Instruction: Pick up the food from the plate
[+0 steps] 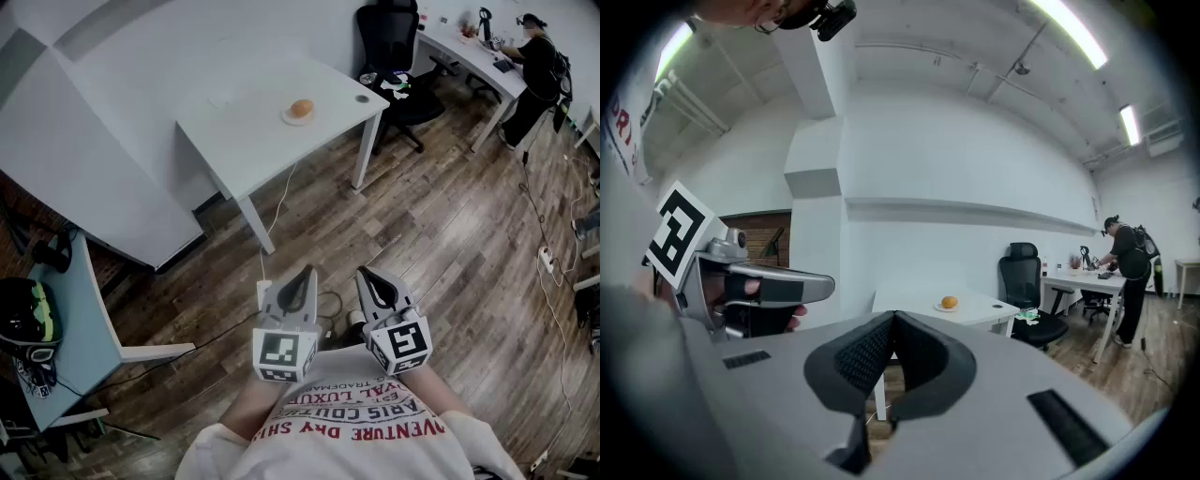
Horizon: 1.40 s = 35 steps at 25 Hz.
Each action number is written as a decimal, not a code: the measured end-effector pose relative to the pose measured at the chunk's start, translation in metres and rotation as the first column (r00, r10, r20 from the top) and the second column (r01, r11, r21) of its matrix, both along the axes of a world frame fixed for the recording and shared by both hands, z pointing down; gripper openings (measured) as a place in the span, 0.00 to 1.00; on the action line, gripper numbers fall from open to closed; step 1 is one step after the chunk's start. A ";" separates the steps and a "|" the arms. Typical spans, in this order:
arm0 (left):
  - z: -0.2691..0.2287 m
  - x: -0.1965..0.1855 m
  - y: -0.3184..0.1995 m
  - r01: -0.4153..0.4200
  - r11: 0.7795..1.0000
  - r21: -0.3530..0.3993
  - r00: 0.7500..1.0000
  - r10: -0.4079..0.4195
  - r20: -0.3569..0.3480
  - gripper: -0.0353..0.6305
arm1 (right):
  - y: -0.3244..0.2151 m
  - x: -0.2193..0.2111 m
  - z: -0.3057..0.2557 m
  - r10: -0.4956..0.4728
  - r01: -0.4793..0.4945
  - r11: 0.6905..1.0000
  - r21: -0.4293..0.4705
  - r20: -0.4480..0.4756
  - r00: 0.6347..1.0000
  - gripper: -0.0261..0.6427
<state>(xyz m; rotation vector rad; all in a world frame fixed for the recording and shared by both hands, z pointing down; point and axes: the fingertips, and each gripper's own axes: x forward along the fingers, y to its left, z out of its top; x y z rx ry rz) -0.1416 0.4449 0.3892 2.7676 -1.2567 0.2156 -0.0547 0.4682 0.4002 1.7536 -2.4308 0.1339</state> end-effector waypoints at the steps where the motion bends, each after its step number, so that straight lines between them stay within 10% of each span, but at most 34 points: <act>1: -0.001 -0.001 0.000 -0.001 1.000 0.001 1.000 0.001 -0.001 0.06 | 0.000 -0.001 -0.001 0.001 -0.001 1.000 -0.001 0.000 1.000 0.06; 20: 0.000 0.011 -0.020 0.005 1.000 -0.009 1.000 -0.005 -0.017 0.06 | -0.009 0.025 0.009 0.061 -0.060 0.997 -0.048 0.029 0.998 0.06; 35: 0.022 0.102 -0.144 0.155 0.986 -0.065 0.988 -0.154 0.029 0.06 | -0.149 0.133 0.029 -0.046 0.053 0.995 -0.089 0.078 0.996 0.06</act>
